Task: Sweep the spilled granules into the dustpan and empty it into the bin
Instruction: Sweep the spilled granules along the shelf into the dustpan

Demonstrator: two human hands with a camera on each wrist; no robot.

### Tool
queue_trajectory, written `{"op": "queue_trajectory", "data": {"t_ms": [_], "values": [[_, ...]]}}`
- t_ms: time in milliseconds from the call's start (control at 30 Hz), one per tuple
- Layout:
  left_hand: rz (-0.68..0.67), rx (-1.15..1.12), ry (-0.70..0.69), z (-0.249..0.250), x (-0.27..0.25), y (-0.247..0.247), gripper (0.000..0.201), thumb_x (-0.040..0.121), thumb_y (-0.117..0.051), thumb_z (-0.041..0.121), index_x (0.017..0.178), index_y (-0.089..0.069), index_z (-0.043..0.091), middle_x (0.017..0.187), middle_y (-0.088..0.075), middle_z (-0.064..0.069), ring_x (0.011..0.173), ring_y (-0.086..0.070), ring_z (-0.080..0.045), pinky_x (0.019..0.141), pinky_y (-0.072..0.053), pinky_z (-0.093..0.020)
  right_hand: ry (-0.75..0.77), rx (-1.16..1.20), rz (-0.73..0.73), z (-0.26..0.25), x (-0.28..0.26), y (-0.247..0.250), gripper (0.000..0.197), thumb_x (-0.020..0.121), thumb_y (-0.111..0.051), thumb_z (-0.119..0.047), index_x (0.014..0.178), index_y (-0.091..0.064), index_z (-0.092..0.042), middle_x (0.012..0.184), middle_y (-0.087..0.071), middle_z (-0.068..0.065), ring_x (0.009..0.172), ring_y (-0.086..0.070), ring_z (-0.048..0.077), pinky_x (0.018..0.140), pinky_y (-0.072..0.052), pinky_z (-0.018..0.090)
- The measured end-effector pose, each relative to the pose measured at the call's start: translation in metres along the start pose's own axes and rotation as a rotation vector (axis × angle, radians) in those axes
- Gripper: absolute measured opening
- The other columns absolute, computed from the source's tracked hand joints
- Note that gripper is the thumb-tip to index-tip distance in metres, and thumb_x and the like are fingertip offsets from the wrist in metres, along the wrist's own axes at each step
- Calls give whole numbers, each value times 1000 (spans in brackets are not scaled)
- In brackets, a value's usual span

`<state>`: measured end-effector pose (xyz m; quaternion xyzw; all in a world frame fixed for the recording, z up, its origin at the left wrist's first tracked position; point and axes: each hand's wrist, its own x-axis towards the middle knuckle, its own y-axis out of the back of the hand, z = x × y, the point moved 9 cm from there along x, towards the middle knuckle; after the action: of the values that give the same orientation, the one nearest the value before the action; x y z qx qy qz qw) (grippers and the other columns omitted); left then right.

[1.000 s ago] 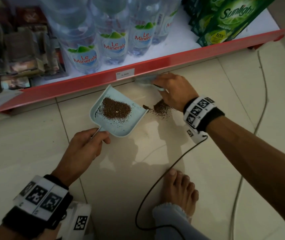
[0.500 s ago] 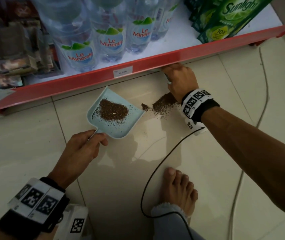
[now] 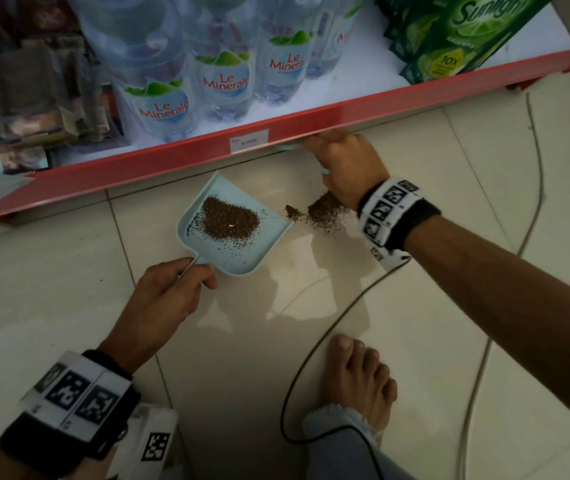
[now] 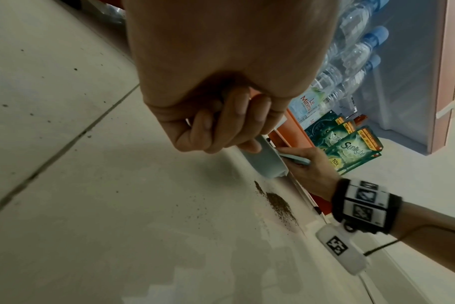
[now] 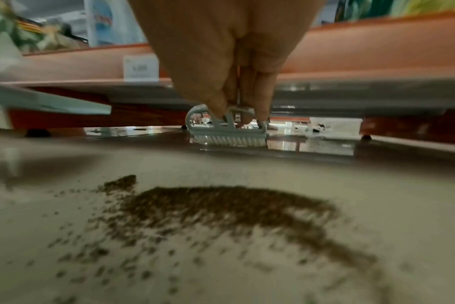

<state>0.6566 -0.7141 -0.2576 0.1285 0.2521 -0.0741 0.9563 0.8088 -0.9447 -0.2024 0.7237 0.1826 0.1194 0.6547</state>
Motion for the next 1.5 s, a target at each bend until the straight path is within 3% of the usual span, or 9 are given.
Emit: {"op": "queue_trajectory", "data": {"t_ms": [133,333,467,767,900,1067,1167,1367,1500], "values": [[18,-15,-27,5,0,5,34,97,-54,22,68,-64,11,46,-34,4,41,-32,-8,39,-28,-14,122,156,-116,-3,-19,-9,52,86,-52,7,131,-62,-15,131,-65,7,114,-64,25,100,-50,37],[13,-53,-10,0,-1,4,33,97,-54,22,67,-64,11,47,-32,2,41,-30,-9,38,-27,-15,141,146,69,-1,-16,17,59,77,-56,13,129,-63,-13,126,-67,11,109,-66,32,93,-55,43],[-7,-35,-18,0,0,2,32,96,-56,26,67,-65,12,47,-33,4,41,-30,-9,38,-27,-15,141,124,-151,-16,-8,-9,66,82,-48,12,139,-56,-22,141,-58,4,124,-56,26,102,-48,43],[1,-56,-32,-1,1,3,32,96,-56,23,68,-64,11,47,-31,4,41,-29,-9,38,-26,-15,-30,73,65,31,-16,17,59,81,-49,15,130,-63,-15,126,-66,10,105,-63,32,94,-52,41],[-22,-70,-55,5,-1,2,35,80,-58,45,69,-64,12,47,-31,4,41,-29,-9,38,-26,-16,9,177,-56,40,-34,9,58,79,-54,14,128,-66,-15,120,-70,13,93,-71,24,85,-53,33],[-14,-68,-55,2,0,0,38,75,-56,51,69,-65,14,46,-31,6,41,-29,-9,38,-26,-16,12,189,153,41,-26,34,43,85,-54,10,121,-69,-8,105,-74,18,85,-70,31,83,-51,28],[-31,-40,-58,1,3,-7,33,81,-56,45,68,-65,16,46,-31,7,41,-29,-10,38,-26,-16,31,188,26,29,-15,19,49,86,-51,14,127,-65,-8,120,-69,18,103,-68,32,96,-51,36],[-27,-35,-55,-2,-1,-8,40,75,-54,54,69,-66,16,46,-33,8,41,-31,-8,39,-28,-15,147,266,-79,31,-34,31,48,77,-58,13,119,-70,-7,109,-74,13,81,-71,31,74,-51,28],[-29,-11,-28,-5,-2,-13,44,72,-53,57,69,-65,14,46,-32,7,42,-30,-9,40,-27,-17,161,238,-43,10,-15,23,56,80,-53,14,128,-65,-11,130,-66,9,112,-65,26,98,-52,37]]}}
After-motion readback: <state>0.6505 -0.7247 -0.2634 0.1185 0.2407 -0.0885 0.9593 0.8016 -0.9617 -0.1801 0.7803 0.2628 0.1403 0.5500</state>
